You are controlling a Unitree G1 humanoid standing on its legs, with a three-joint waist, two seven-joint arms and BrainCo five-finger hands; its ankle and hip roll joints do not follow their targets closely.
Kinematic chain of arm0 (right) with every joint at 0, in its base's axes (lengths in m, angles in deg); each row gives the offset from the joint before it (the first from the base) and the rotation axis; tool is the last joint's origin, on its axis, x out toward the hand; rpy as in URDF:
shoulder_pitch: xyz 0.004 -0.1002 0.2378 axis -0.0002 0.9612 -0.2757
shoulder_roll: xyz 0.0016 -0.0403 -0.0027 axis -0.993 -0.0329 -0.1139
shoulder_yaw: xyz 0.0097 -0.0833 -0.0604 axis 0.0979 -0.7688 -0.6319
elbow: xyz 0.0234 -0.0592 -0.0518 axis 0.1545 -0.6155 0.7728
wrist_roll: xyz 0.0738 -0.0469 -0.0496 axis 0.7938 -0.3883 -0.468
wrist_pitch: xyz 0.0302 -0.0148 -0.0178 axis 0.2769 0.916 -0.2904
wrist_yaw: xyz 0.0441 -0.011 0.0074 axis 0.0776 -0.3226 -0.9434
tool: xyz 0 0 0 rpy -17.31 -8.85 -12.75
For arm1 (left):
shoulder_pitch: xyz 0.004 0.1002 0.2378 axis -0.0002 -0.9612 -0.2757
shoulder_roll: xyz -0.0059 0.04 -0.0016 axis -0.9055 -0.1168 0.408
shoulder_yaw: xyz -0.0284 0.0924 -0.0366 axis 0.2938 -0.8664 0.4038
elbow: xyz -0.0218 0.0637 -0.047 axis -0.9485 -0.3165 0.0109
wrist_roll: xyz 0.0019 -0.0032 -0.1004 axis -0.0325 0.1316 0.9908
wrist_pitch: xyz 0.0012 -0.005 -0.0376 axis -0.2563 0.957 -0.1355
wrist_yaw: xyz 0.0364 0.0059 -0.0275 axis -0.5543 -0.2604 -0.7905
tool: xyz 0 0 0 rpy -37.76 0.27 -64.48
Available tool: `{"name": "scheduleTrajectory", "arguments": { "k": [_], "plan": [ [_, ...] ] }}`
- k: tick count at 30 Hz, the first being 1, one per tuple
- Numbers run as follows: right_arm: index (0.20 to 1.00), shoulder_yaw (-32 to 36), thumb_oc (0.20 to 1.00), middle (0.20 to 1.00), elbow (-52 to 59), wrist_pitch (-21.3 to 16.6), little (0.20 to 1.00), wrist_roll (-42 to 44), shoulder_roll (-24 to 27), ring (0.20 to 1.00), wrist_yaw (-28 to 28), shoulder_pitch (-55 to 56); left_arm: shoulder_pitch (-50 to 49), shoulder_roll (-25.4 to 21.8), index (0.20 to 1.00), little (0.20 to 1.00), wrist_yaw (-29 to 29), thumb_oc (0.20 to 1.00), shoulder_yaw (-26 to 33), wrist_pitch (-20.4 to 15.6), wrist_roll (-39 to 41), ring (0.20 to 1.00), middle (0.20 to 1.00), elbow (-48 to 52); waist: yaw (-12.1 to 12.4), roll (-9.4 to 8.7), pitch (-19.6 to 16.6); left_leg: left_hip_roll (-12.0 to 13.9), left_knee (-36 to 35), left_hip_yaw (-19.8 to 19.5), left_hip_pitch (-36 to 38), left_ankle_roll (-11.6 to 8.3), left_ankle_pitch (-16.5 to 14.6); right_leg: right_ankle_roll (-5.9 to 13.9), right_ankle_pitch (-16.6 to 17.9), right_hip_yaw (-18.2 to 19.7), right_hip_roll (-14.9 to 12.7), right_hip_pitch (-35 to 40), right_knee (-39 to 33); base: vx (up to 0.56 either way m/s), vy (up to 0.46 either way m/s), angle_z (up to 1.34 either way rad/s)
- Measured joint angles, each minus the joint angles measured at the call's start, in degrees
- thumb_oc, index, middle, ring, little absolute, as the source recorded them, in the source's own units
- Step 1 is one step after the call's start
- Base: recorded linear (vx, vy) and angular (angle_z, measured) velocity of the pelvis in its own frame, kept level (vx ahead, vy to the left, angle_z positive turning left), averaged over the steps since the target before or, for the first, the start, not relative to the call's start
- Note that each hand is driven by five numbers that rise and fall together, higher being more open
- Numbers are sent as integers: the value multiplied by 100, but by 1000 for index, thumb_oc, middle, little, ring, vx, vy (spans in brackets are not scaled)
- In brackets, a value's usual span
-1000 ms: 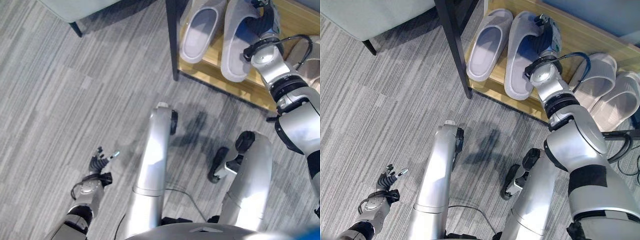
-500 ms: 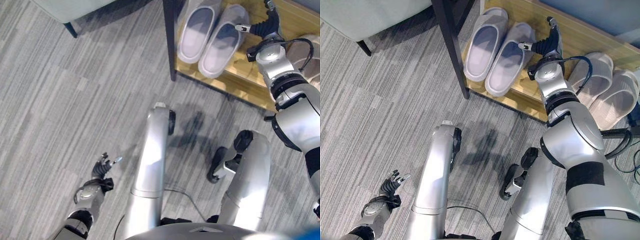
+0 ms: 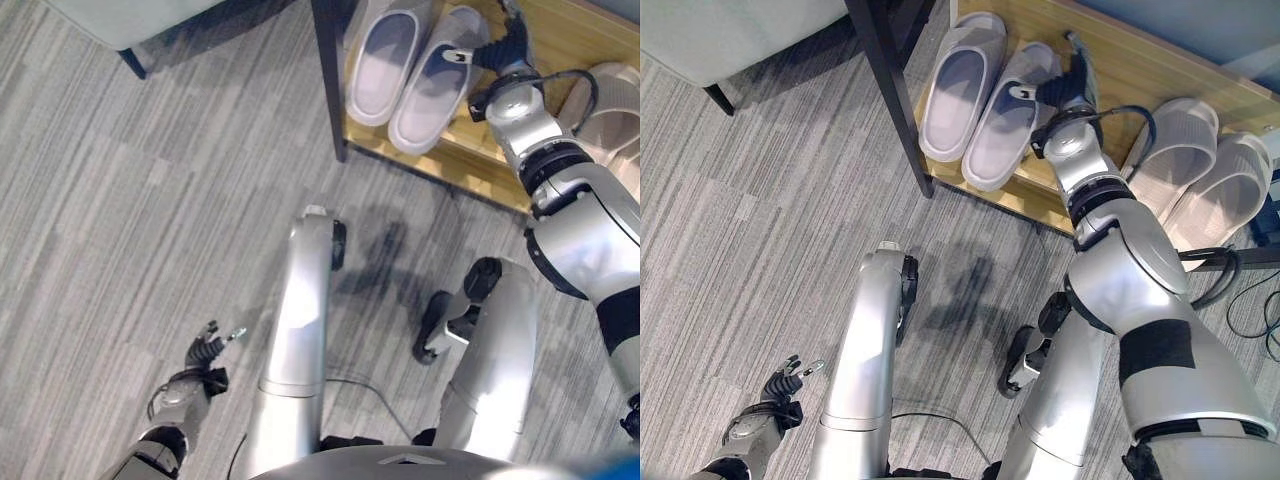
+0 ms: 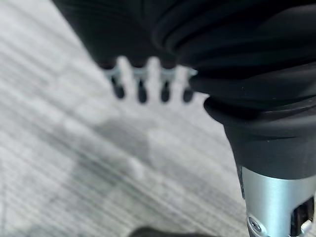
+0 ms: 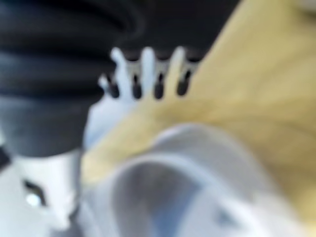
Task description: Arrange the slippers neatly on the shoe rack.
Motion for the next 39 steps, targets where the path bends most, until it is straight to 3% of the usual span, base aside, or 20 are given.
{"name": "scheduleTrajectory", "arguments": {
  "k": [3, 6, 8, 10, 11, 14, 17, 19, 20, 23, 25, 30, 33, 35, 37, 39],
  "plan": [
    [1000, 500, 1000, 1000, 1263, 3, 1000, -837, 557, 1000, 389, 659, -72, 4, 1000, 1000, -38, 1000, 258, -83, -10, 1000, 1000, 163, -80, -1, -1, -2, -32, 8, 1, 3, 0, -1, 1, 7, 6, -1, -21, -59, -90, 1],
    [1000, 929, 1000, 1000, 1734, -2, 1000, -1294, 802, 1000, 661, 1039, -72, 0, 1000, 1000, -39, 1000, 356, -90, -57, 1000, 1000, 315, -163, -24, -12, 8, -220, 61, 52, 47, 27, 4, 16, 1, -10, 7, -168, -118, -90, 6],
    [1000, 1839, 1000, 1000, 2286, 27, 1000, -1645, 929, 1000, 835, 1693, 21, 8, 1000, 1000, -25, 1000, 450, -91, -120, 1000, 1000, 818, -220, -79, -44, 2, -897, 195, 189, 115, 214, -42, 158, -81, -43, 44, -711, -197, -18, 19],
    [1000, 2053, 1000, 1000, 2466, 25, 1000, -1735, 961, 1000, 869, 1959, 70, 16, 1000, 1000, -7, 1000, 514, -92, -129, 1000, 1000, 991, -242, -80, -45, 0, -1276, 231, 290, 113, 369, -8, 283, -172, -92, 123, -1041, -169, 32, 19],
    [1000, 2614, 1000, 1000, 2899, 50, 1000, -1921, 791, 1000, 844, 2922, 194, 44, 1000, 1000, -8, 1000, 730, -192, -317, 1000, 1000, 1299, -287, -35, -67, -95, -2265, 146, 672, -18, 745, 31, 639, -581, -217, 559, -1989, -93, 29, 14],
    [1000, 2990, 1000, 1000, 3228, 41, 1000, -2050, 367, 1000, 709, 3842, 303, 183, 1000, 1000, -34, 1000, 807, -178, -413, 1000, 1000, 1437, -287, 60, -146, -19, -2814, 61, 942, -19, 851, -78, 751, -896, -260, 921, -2580, -122, 58, 9],
    [1000, 3021, 1000, 1000, 3245, 28, 1000, -2159, -154, 1000, 500, 5240, 235, 344, 1000, 1000, 15, 1000, 585, -167, -630, 1000, 1000, 1915, -307, 114, -817, -116, -3751, -23, 946, -35, 1212, -73, 1038, -1274, -363, 1059, -3493, -173, 29, 22],
    [1000, 2473, 1000, 1000, 2838, 83, 1000, -2286, -428, 1000, 218, 5810, 160, 295, 1000, 1000, 100, 1000, 185, -173, -836, 1000, 1000, 2269, -362, 130, -897, -97, -4693, -18, 1668, -52, 1535, 20, 1396, -1505, -289, 1815, -4473, -120, -69, 7],
    [1000, 2005, 1000, 1000, 2761, 79, 1000, -2454, -431, 1000, -5, 6056, 35, 288, 1000, 1000, 197, 1000, -33, -178, -1063, 1000, 1000, 2338, -457, 97, -921, -87, -5381, 0, 2471, -47, 1690, 74, 1605, -1636, -251, 2633, -5184, -84, -64, 4],
    [1000, 1966, 1000, 1000, 2831, -84, 1000, -2533, -720, 1000, -231, 6612, -136, 235, 1000, 1000, 193, 1000, -344, -220, -1781, 1000, 1000, 2195, -586, -136, -1136, -48, -6450, 86, 3712, -93, 1964, 166, 1905, -1737, -165, 3776, -6247, -35, -10, -3],
    [1000, 2058, 1000, 1000, 2702, -147, 1000, -2476, -961, 1000, -322, 6907, -145, 448, 1000, 1000, 28, 1000, -393, -187, -2505, 1000, 1000, 1548, -673, -251, -1398, 15, -7087, 192, 4494, -59, 2105, 254, 2138, -1772, -63, 4504, -6900, 96, -84, -14],
    [1000, 1658, 1000, 1000, 2209, -124, 1000, -2796, -801, 1000, -769, 7203, 32, 846, 1000, 1000, -168, 1000, -417, -34, -3301, 1000, 1000, 843, -733, -374, -1458, 127, -8740, 334, 6238, -77, 2755, 304, 2748, -1954, 148, 6118, -8456, 120, -68, -9],
    [1000, 1591, 1000, 1000, 1282, -97, 1000, -3011, -884, 1000, -938, 7410, 60, 858, 1000, 1000, -172, 1000, -1016, -21, -3803, 1000, 1000, 989, -734, -278, -1590, 226, -10126, 423, 7591, -95, 3235, 406, 3103, -2058, 343, 7294, -9590, 134, -39, -8],
    [1000, 1703, 1000, 1000, 904, -52, 1000, -2997, -942, 1000, -993, 7620, 100, 926, 1000, 1000, -160, 1000, -1300, -35, -4075, 1000, 1000, 1207, -808, -168, -1849, 286, -10659, 500, 7981, -138, 3408, 471, 3228, -2047, 420, 7582, -9971, 223, -53, -15],
    [1000, 1899, 1000, 1000, 513, -43, 1000, -2916, -1114, 1000, -1091, 7768, 113, 903, 1000, 1000, -160, 1000, -1475, 107, -4260, 1000, 1000, 1571, -901, -16, -1990, 344, -11198, 633, 8620, -157, 3578, 522, 3359, -2033, 508, 8083, -10361, 159, -44, -24],
    [1000, 2065, 1000, 1000, 249, 7, 1000, -2793, -1137, 1000, -1161, 8191, 60, 869, 1000, 1000, -128, 1000, -1711, 0, -4482, 1000, 1000, 2226, -1022, 240, -2336, 436, -11801, 806, 9173, -182, 3758, 564, 3597, -1951, 674, 8579, -10979, 142, -54, -38]
  ]
}}
